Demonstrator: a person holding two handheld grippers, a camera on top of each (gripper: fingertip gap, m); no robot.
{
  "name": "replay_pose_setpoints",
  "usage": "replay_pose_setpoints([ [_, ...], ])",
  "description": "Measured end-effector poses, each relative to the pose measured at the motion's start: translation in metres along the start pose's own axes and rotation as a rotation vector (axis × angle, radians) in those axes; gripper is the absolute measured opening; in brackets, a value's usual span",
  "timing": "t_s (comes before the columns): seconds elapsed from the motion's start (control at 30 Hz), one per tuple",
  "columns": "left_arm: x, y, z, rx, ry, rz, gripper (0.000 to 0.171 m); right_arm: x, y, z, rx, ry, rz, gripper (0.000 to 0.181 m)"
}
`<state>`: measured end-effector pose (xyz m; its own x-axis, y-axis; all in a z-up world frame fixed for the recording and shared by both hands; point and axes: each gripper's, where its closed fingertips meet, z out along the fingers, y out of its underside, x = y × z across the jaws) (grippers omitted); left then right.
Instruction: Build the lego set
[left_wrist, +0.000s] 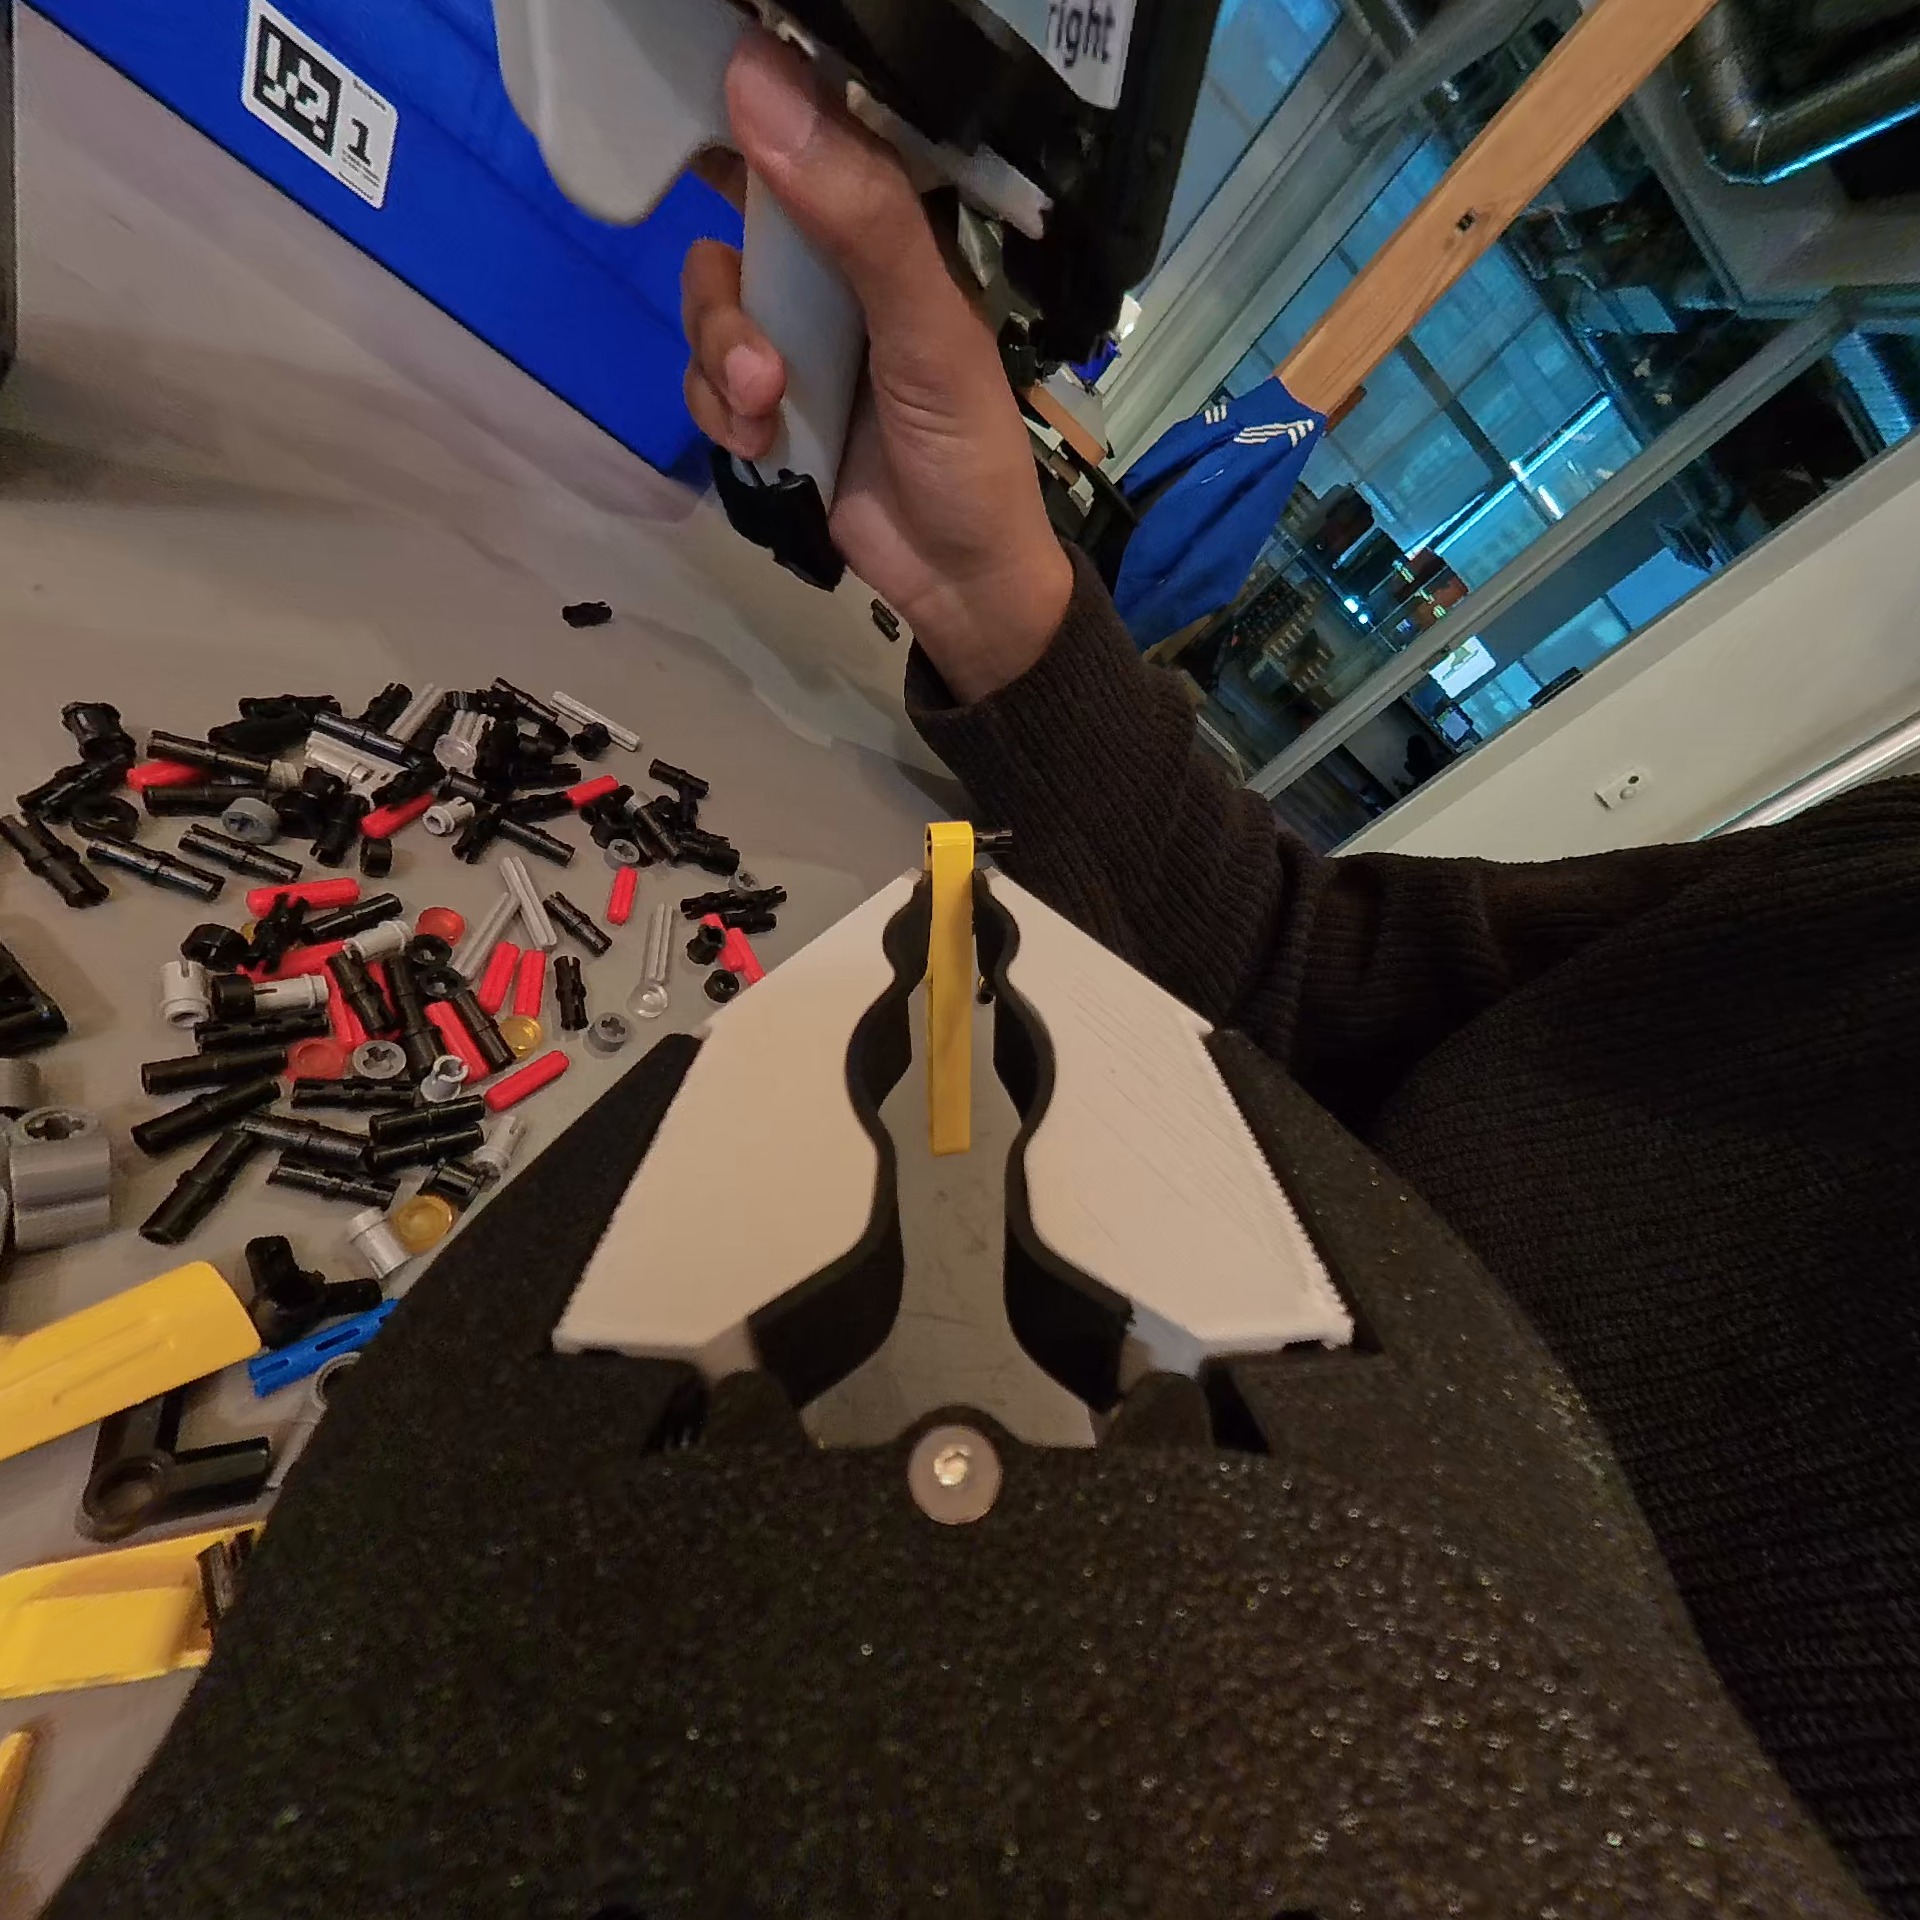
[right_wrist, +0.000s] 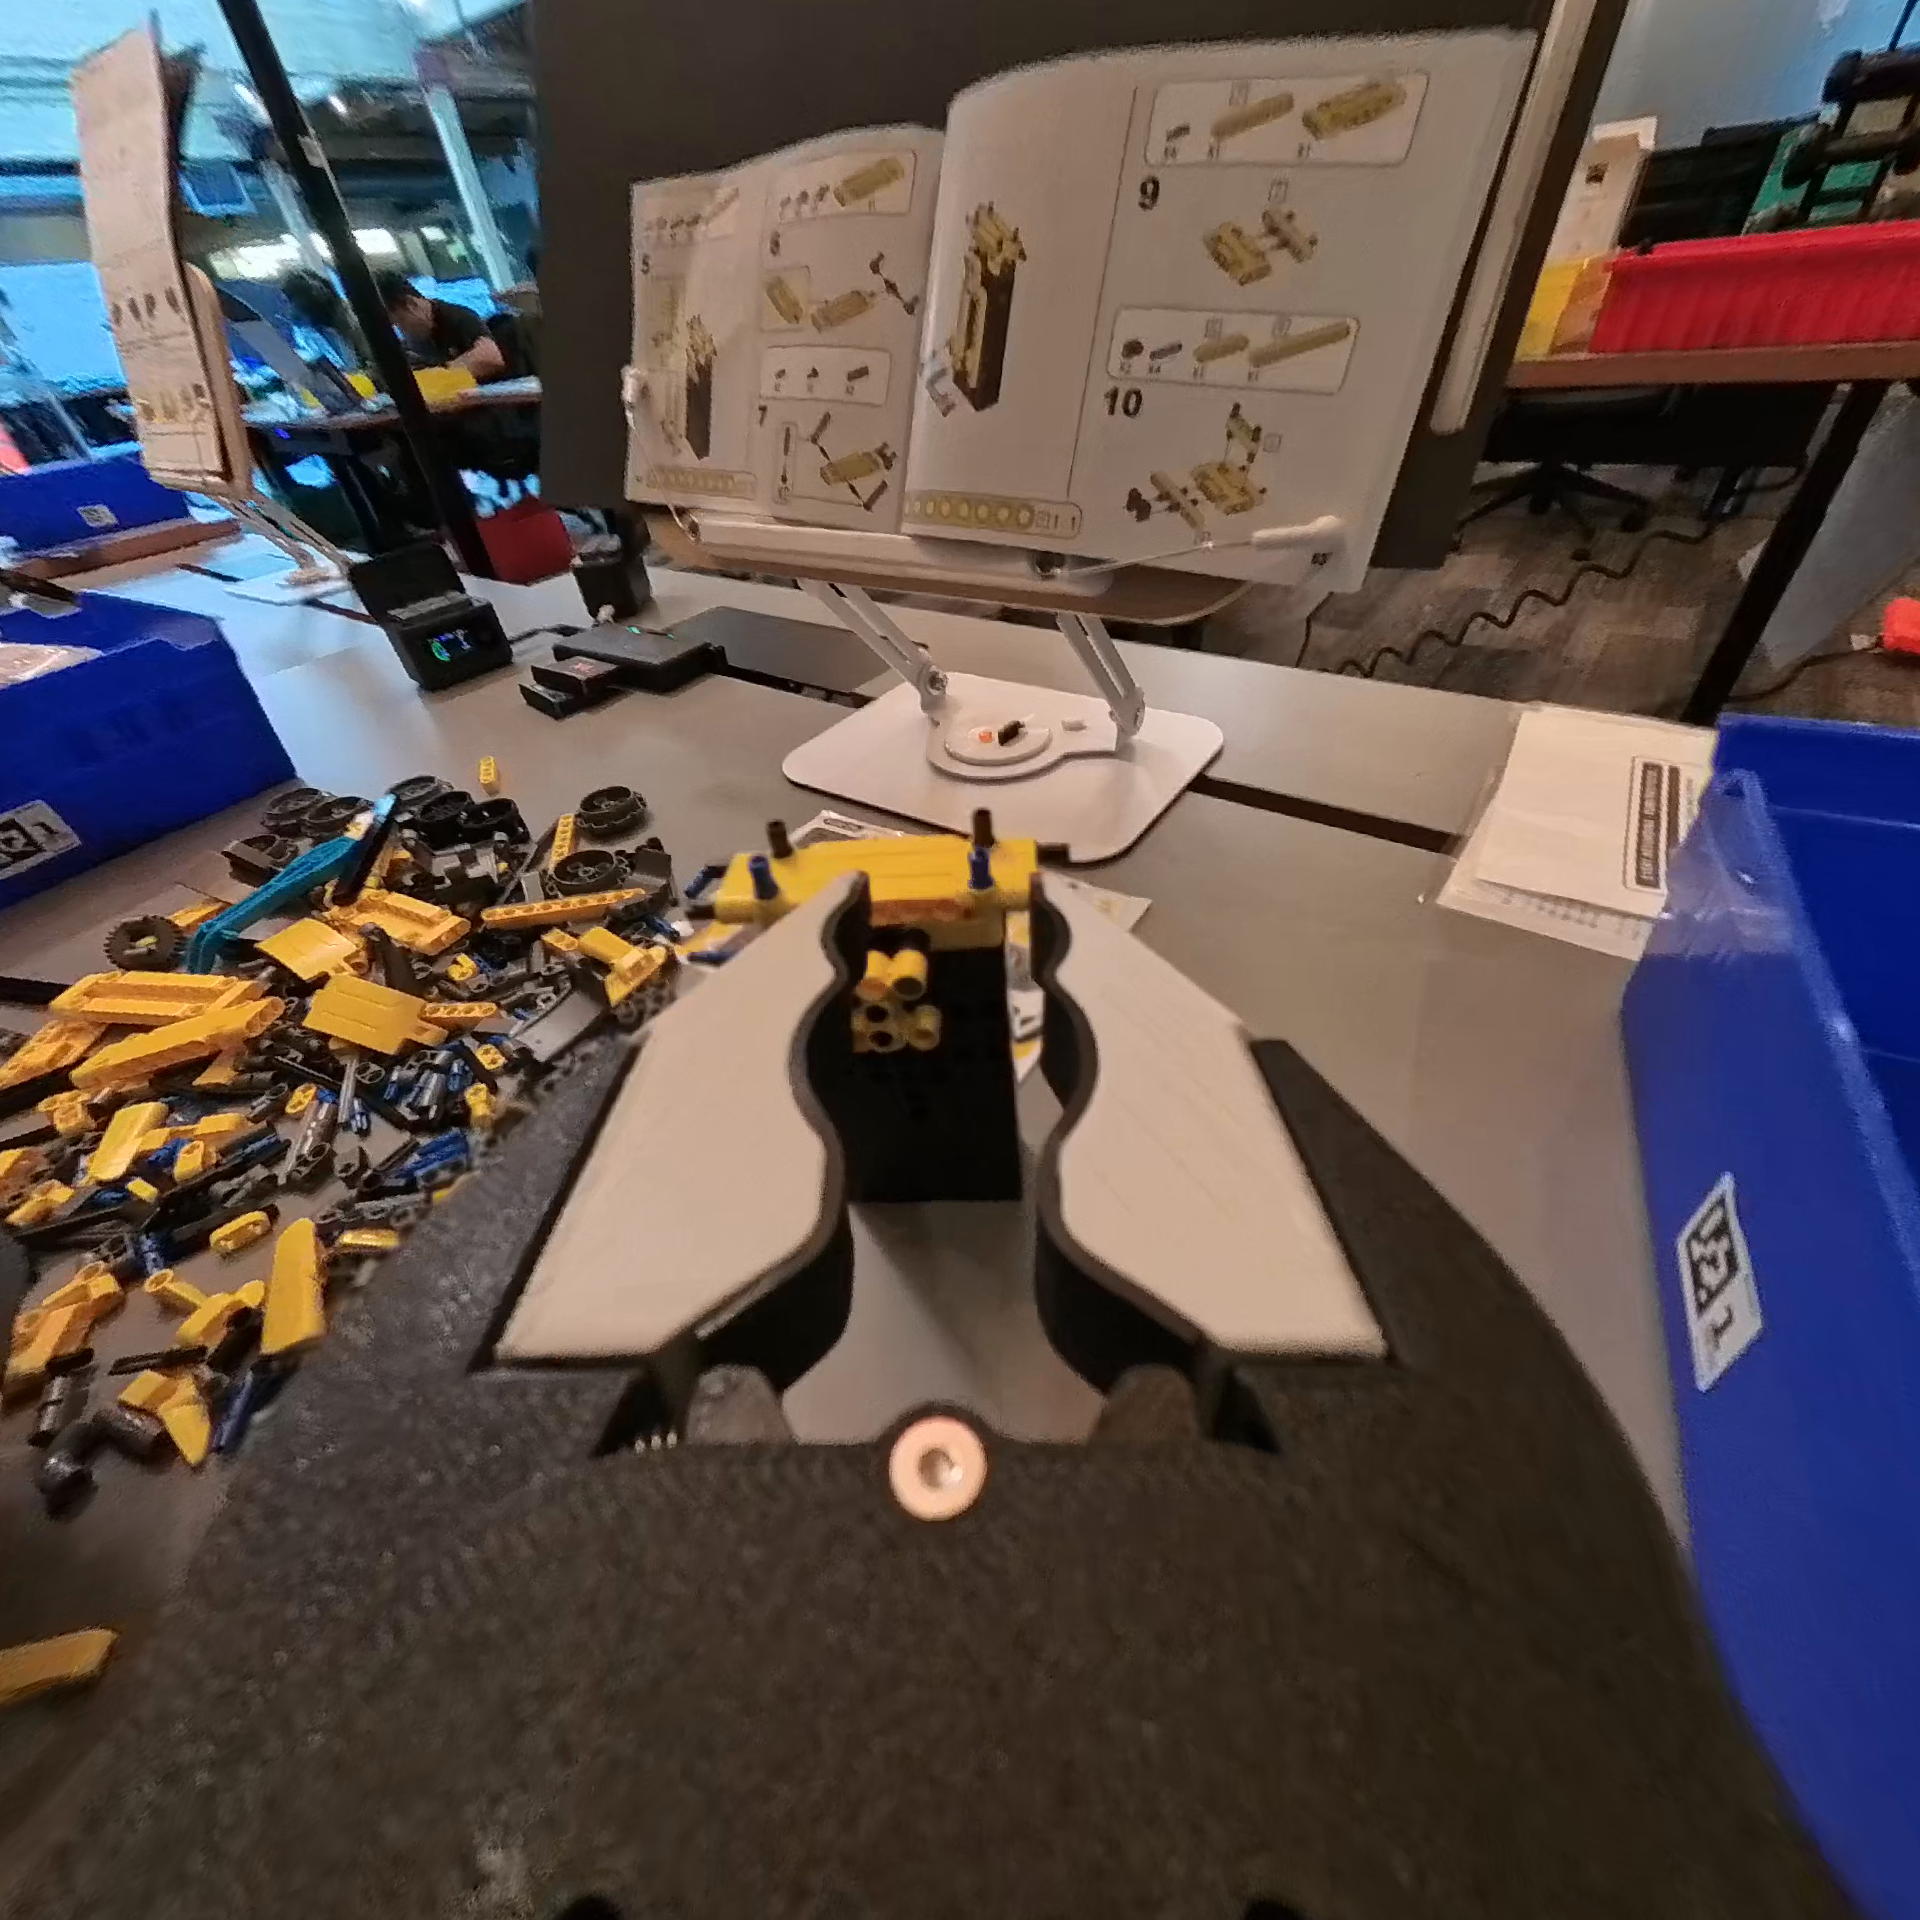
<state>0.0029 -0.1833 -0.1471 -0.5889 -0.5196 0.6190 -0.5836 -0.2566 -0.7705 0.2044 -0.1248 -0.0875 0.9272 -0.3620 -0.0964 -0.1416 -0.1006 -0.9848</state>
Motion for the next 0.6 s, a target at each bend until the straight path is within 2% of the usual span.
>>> replay_pose_setpoints([
  [0.13, 0.0, 0.0, 0.0, 0.0, 0.001, 0.0, 0.007, 0.003, 0.019, 0.003, -0.122, -0.011, 0.014, 0.034],
  [0.6, 0.0, 0.0, 0.0, -0.003, 0.003, -0.006, 0.007, -0.018, 0.022, 0.003, -0.155, -0.08, -0.125, 0.035],
])
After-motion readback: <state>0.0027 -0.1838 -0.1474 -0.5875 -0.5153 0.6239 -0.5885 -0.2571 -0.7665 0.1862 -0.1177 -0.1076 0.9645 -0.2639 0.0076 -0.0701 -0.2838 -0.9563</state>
